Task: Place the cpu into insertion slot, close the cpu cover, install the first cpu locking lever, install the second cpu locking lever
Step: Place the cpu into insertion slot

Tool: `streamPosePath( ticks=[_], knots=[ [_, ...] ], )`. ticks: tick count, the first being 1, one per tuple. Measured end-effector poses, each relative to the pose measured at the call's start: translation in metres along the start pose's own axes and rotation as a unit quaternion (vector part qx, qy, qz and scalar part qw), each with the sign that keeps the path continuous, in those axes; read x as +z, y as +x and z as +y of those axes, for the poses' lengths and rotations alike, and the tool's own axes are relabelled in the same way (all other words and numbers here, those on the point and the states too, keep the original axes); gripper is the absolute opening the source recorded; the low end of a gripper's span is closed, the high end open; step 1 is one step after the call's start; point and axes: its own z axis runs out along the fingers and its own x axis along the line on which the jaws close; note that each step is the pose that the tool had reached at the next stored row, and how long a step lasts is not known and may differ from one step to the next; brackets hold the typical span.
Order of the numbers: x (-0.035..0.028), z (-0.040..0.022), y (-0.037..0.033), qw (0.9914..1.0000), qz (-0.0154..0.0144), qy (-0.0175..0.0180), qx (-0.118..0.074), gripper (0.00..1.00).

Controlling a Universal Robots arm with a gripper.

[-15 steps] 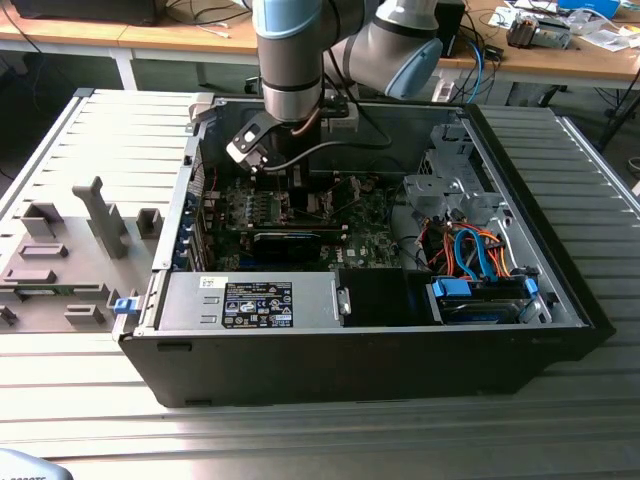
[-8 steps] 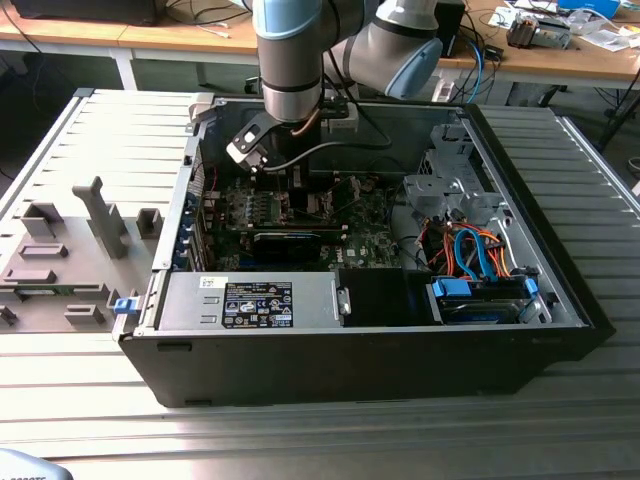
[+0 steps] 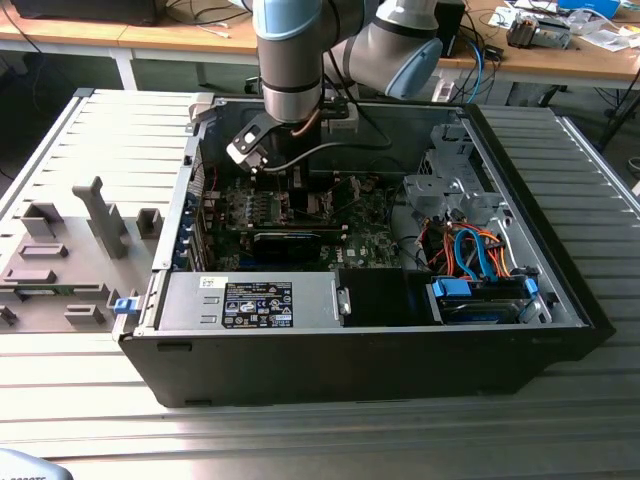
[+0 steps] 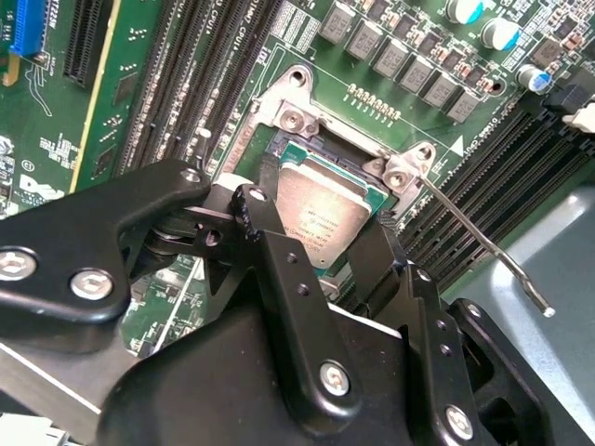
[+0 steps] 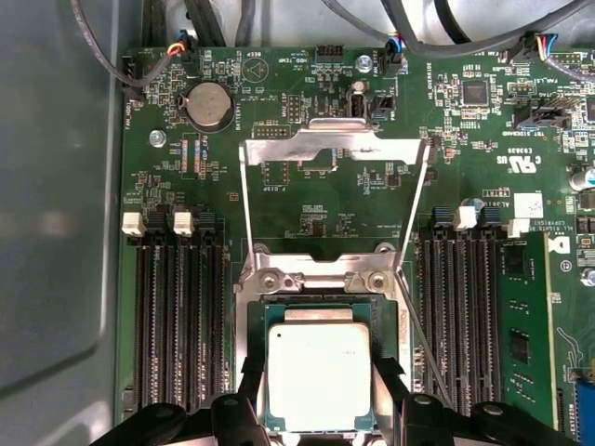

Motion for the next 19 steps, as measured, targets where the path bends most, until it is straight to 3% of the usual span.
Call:
streamPosePath(
  ticks=[7, 9, 13, 16, 19],
  knots=[
    [0.0, 0.0, -0.0003, 1.0, 0.0, -0.0001, 0.0, 0.54],
    [0.0, 0.0, -0.0003, 1.0, 0.0, 0.0, 0.0, 0.62],
    [-0.0003, 0.0007, -0.0005, 1.0, -0.0001, 0.0001, 0.0, 0.62],
    [-0.0046, 0.0016, -0.0005, 1.0, 0.0002, 0.0001, 0.0, 0.62],
    [-0.0099, 0.0021, -0.0007, 0.99999, 0.0036, 0.0, 0.0, 0.62]
  ],
)
